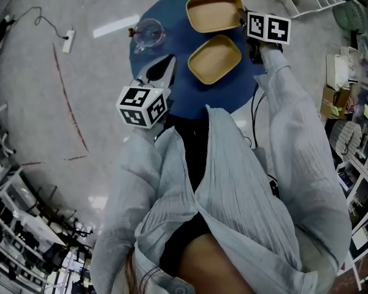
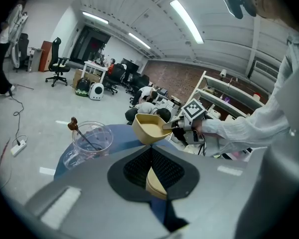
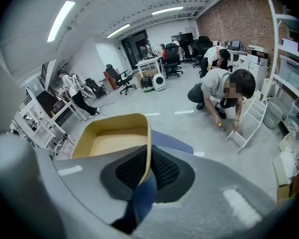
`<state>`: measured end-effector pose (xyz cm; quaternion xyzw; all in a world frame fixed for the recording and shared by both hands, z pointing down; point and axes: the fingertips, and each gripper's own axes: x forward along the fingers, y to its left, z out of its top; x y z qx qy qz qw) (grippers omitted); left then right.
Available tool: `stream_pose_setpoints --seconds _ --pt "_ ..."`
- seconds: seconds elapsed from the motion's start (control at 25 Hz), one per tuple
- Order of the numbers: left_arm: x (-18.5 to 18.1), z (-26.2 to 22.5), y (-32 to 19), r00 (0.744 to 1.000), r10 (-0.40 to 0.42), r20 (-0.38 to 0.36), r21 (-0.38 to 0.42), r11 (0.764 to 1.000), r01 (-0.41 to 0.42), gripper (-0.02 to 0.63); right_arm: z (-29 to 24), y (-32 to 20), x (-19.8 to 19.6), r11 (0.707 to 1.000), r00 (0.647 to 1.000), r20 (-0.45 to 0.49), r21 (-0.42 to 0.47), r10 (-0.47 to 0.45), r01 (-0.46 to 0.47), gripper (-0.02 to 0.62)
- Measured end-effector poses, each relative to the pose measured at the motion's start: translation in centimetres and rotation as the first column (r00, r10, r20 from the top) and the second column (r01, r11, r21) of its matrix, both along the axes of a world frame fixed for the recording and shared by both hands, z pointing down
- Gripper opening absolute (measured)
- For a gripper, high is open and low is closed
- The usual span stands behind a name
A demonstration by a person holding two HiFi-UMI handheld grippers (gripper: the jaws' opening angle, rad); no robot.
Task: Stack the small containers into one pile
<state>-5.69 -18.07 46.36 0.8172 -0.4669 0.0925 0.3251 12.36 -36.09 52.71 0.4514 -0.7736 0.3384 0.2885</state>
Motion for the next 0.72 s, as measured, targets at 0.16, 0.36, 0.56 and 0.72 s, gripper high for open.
stream_pose_setpoints --seconds 0.16,0.36,0.56,0.72 --pt "0.3 -0.3 0.3 1.0 0.026 0.001 0.012 1.0 -0.026 0.011 -1.7 1.2 0.5 1.0 1.0 0.011 0.021 -0.016 0.016 0.018" --pt "0.2 -0.5 1.0 0.998 0.06 0.0 0.021 0.998 -0.06 0.011 -3.2 3.4 0.8 0.999 0.999 0.008 0.034 -0.042 0.042 0.018" --pt "0.2 -0.5 1.6 0.996 0.093 -0.004 0.022 0.995 -0.093 0.011 -3.9 5.7 1.1 0.998 0.998 0.002 0.036 -0.06 0.06 0.018" --pt "0.2 -0.3 2.1 0.993 0.116 -0.001 0.019 0.993 -0.116 0.011 -4.2 7.8 1.0 0.995 0.996 0.001 0.038 -0.09 0.09 0.018"
